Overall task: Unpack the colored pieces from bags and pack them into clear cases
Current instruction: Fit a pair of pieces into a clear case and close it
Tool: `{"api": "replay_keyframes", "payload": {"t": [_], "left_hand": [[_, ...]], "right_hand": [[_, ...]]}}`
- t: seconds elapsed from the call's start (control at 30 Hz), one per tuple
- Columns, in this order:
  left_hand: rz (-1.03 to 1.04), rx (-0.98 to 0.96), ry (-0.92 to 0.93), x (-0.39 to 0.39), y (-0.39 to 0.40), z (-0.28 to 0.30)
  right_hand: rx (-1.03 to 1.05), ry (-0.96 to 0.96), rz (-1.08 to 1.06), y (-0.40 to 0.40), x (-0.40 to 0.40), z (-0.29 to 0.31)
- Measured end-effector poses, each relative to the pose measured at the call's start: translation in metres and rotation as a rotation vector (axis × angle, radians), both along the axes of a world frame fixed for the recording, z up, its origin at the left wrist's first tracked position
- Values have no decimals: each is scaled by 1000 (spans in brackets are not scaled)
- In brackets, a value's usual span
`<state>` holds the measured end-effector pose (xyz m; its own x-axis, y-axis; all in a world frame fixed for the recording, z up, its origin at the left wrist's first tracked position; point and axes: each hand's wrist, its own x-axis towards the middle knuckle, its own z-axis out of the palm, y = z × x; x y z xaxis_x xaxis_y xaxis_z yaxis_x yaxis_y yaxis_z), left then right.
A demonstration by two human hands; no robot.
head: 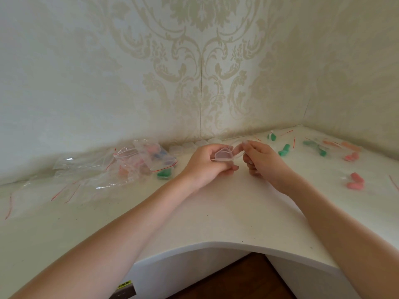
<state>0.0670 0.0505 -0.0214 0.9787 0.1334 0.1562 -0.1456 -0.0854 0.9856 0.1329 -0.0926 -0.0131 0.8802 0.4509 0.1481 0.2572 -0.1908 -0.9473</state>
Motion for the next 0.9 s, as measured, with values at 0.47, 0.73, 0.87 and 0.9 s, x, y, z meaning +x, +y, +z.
{"api": "replay_keyframes", "payload": {"t": [0.47,0.73,0.87,0.9], "left_hand": [[82,-410,239,0,4,12],[-84,-504,276,-4,-6,13],[-158,-598,280,-6,-7,13],[-161,-611,284,-6,-6,13]], "right_hand": [[144,-3,116,3,-12,10],[16,-304,-16,10,-17,6],[-28,-280,-33,10,-15,4],[-27,-261,-19,10,-15,4]]}}
